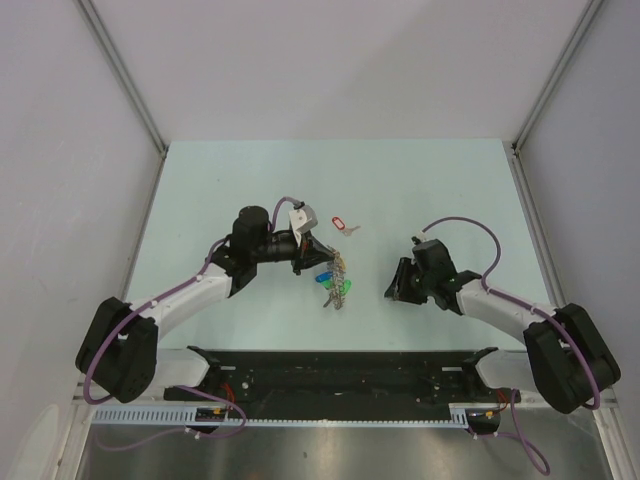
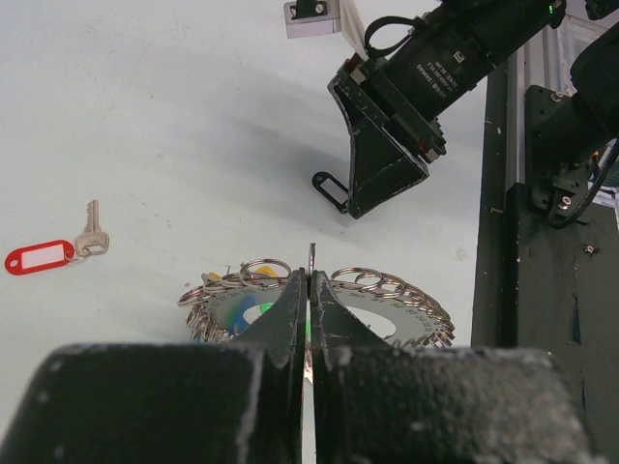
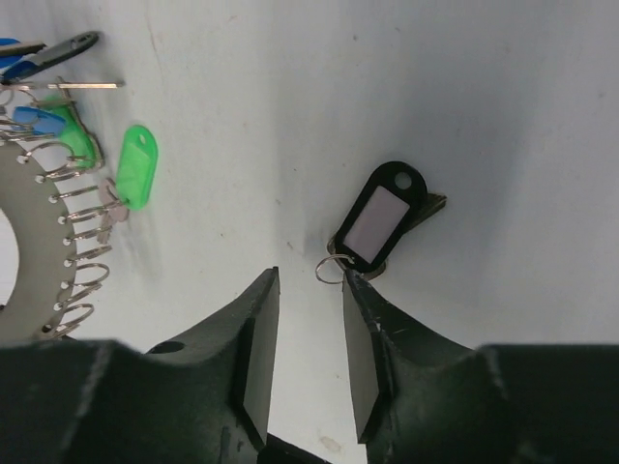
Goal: Put the keys on the keyring
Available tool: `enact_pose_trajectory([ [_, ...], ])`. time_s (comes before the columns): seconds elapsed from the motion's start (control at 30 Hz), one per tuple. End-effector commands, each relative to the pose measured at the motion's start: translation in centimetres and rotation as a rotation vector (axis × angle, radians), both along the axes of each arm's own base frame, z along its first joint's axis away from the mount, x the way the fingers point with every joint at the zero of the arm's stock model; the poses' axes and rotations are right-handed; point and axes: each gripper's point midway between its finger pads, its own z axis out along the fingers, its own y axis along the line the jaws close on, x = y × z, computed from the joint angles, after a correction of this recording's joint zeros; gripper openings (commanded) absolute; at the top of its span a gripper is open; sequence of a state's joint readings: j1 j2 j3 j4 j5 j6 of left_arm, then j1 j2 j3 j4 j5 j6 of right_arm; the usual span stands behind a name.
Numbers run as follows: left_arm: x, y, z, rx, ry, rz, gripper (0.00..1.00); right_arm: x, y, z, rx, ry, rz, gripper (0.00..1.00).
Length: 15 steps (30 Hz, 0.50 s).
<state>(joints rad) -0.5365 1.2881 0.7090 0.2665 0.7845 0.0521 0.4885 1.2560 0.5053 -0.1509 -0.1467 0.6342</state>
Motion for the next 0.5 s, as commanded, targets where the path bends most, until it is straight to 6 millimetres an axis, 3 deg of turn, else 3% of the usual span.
enact_pose_trajectory([
  [0.0, 0.4, -0.6, 4.1, -0.066, -0.102, -0.013, 0.00, 1.3, 0.0, 2.3, 0.032, -0.084, -0.010, 0.42],
  [0.13, 0.5, -0.6, 4.1, -0.066, -0.100, -0.011, 0.00, 1.0, -1.4, 2.9, 0.006, -0.096, -0.003, 0.45],
  [0.23, 0.5, -0.6, 4.2, -0.068, -0.101, -0.012, 0.01, 0.6, -2.1, 2.3, -0.016, -0.066, -0.003, 0.47],
  [0.47, 0.4, -0.6, 4.0, -0.064, -0.097, -0.012, 0.00, 0.1, -1.1, 0.7, 0.001, -0.008, 0.043, 0.52],
])
